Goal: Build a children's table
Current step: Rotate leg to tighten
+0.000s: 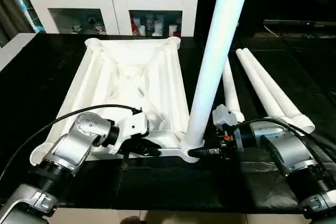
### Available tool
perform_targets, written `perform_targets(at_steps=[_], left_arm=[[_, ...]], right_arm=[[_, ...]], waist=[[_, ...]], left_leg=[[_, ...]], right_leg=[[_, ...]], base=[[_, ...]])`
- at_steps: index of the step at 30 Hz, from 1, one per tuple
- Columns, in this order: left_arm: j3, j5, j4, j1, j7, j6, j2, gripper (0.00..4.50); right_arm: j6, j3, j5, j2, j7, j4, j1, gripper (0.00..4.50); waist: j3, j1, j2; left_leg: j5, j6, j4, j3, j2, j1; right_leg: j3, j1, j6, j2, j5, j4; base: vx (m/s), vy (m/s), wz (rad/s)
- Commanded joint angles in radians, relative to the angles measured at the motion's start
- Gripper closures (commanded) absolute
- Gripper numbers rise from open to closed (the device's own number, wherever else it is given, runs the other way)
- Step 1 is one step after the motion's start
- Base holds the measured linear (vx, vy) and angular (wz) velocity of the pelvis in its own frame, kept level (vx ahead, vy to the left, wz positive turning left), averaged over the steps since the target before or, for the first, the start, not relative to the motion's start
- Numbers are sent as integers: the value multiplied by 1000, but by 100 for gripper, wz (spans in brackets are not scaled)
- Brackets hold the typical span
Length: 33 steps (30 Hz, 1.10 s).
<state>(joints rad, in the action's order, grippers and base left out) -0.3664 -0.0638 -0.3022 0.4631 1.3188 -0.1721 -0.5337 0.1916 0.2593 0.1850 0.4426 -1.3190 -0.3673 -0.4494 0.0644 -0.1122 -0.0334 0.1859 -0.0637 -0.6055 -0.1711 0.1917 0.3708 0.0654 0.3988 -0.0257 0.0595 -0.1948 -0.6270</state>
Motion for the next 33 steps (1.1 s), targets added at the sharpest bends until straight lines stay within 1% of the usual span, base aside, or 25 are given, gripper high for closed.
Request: perform_targets(at_steps=[1, 4, 5, 7, 8, 9, 11, 12, 13, 14, 15, 16, 17, 18, 19, 21, 23, 24, 26, 28, 29, 30, 31, 32, 33], left_arm=[[-8, -5, 0, 12, 23, 2, 2, 450], [5, -16, 1, 14, 5, -23, 13, 450], [31, -32, 20, 12, -43, -73, 33, 450], [62, -46, 48, 9, -111, -134, 63, 450], [79, -53, 68, 8, -153, -173, 82, 450], [94, -59, 88, 6, -193, -207, 102, 450], [103, -63, 101, 5, -218, -228, 114, 450], [132, -70, 132, 0, -292, -283, 154, 450], [138, -70, 139, -2, -311, -296, 164, 450], [152, -68, 155, -5, -353, -320, 185, 450], [173, -59, 182, -11, -421, -363, 222, 450], [179, -53, 197, -16, -449, -378, 238, 450], [179, -53, 197, -16, -449, -378, 238, 450], [190, -46, 216, -20, -490, -402, 264, 450], [195, -43, 227, -22, -512, -416, 277, 450], [204, -27, 256, -23, -575, -449, 309, 450], [205, -27, 270, -24, -591, -466, 315, 450], [205, -29, 276, -23, -596, -473, 314, 450], [203, -30, 276, -22, -598, -474, 308, 450], [198, -23, 271, -21, -593, -466, 297, 450], [197, -21, 271, -20, -594, -467, 294, 450], [199, -21, 270, -18, -597, -468, 293, 450], [200, -21, 266, -16, -596, -464, 291, 450], [199, -19, 262, -13, -595, -459, 289, 450], [198, -18, 259, -12, -595, -456, 287, 450]], right_arm=[[5, -1, 10, -6, -9, 5, -11, 171], [20, -6, 25, -15, -3, 16, -3, 176], [51, -4, 8, -33, 61, 49, 8, 176], [97, -4, -9, -65, 144, 80, 18, 177], [121, -12, -7, -94, 193, 90, 22, 177], [144, -22, -5, -124, 241, 92, 24, 178], [157, -28, -3, -143, 271, 93, 25, 178], [182, -41, -12, -197, 359, 79, 20, 178], [190, -44, -15, -210, 382, 74, 19, 178], [201, -50, -23, -238, 429, 61, 14, 178], [213, -55, -43, -277, 500, 37, 5, 178], [208, -56, -55, -294, 533, 22, 1, 178], [208, -56, -55, -294, 533, 22, 1, 178], [205, -59, -67, -314, 577, 9, -4, 178], [204, -63, -75, -326, 602, 4, -6, 178], [195, -72, -93, -349, 650, -6, -13, 178], [196, -80, -91, -356, 657, -5, -14, 178], [199, -86, -86, -358, 656, -6, -14, 143], [199, -91, -83, -358, 657, -5, -12, 108], [200, -93, -80, -354, 656, -2, -9, 99], [198, -93, -78, -353, 654, 1, -7, 99], [179, -93, -87, -350, 658, 4, -2, 71], [154, -90, -99, -345, 662, 5, 1, 71], [125, -88, -113, -340, 675, 2, 4, 64], [118, -90, -116, -337, 679, 2, 6, 59]], waist=[[-78, 3, -1], [-78, 3, -1], [-77, 4, -10], [-75, 8, -8], [-74, 8, -9], [-74, 11, -7], [-73, 21, -4], [-73, 30, -6], [-74, 36, -6], [-75, 39, -3], [-76, 44, -2], [-76, 52, -1], [-78, 53, -2], [-79, 57, 0], [-79, 60, -1], [-79, 61, 0], [-78, 58, -2], [-79, 58, -3], [-77, 56, -5], [-77, 57, -4], [-77, 57, -6], [-77, 57, -7], [-77, 57, -8], [-77, 57, -7], [-77, 57, -8]], left_leg=[[160, 42, 64, 10, 39, -10], [161, 41, 64, 10, 39, -11], [159, 38, 65, 10, 39, -11], [172, 25, 68, 12, 39, -11], [184, 21, 68, 12, 37, -11], [196, 12, 69, 14, 36, -13], [198, 2, 71, 15, 34, -10], [193, -1, 70, 15, 33, -7], [183, -3, 70, 16, 32, -6], [179, -3, 69, 15, 31, -7], [167, 4, 67, 16, 27, -5], [151, 7, 68, 15, 28, -2], [141, 9, 65, 15, 28, -1], [130, 16, 64, 14, 28, -2], [119, 24, 63, 14, 28, 0], [115, 33, 63, 12, 28, -1], [116, 42, 63, 13, 30, -2], [119, 43, 64, 13, 30, -3], [123, 44, 64, 13, 30, -4], [131, 42, 65, 13, 29, -3], [133, 40, 65, 13, 29, -3], [138, 36, 65, 13, 30, -4], [140, 35, 65, 13, 30, -4], [141, 34, 65, 13, 30, -4], [139, 33, 65, 14, 30, -4]], right_leg=[[-49, -53, -227, 78, -157, 75], [-49, -53, -226, 78, -164, 75], [-50, -51, -230, 77, -159, 74], [-49, -53, -227, 76, -172, 76], [-48, -52, -223, 76, -190, 78], [-48, -52, -217, 79, -218, 81], [-47, -56, -205, 79, -240, 83], [-48, -57, -202, 78, -235, 82], [-47, -57, -203, 77, -225, 82], [-47, -56, -204, 77, -218, 82], [-47, -59, -204, 77, -210, 84], [-47, -58, -211, 75, -186, 81], [-47, -61, -212, 75, -171, 78], [-48, -60, -217, 74, -148, 78], [-48, -60, -225, 74, -126, 76], [-48, -59, -228, 72, -116, 77], [-48, -59, -228, 72, -108, 77], [-48, -58, -228, 72, -107, 76], [-48, -58, -226, 72, -109, 78], [-48, -58, -223, 73, -115, 78], [-48, -59, -221, 73, -115, 79], [-49, -59, -221, 74, -117, 79], [-49, -58, -221, 74, -116, 79], [-49, -58, -220, 74, -115, 79], [-48, -58, -221, 74, -111, 78]], base=[[0, 0, 0], [0, 0, 0], [0, 0, 0], [0, 0, 0], [0, 0, 0], [0, 0, 0], [0, 0, 0], [0, 0, 0], [0, 0, 0], [0, 0, 0], [0, 0, 0], [0, 0, 0], [0, 0, 0], [0, 0, 0], [0, 0, 0], [0, 0, 0], [0, 0, 0], [0, 0, 0], [0, 0, 0], [0, 0, 0], [0, 0, 0], [0, 0, 0], [0, 0, 0], [0, 0, 0], [0, 0, 0]])
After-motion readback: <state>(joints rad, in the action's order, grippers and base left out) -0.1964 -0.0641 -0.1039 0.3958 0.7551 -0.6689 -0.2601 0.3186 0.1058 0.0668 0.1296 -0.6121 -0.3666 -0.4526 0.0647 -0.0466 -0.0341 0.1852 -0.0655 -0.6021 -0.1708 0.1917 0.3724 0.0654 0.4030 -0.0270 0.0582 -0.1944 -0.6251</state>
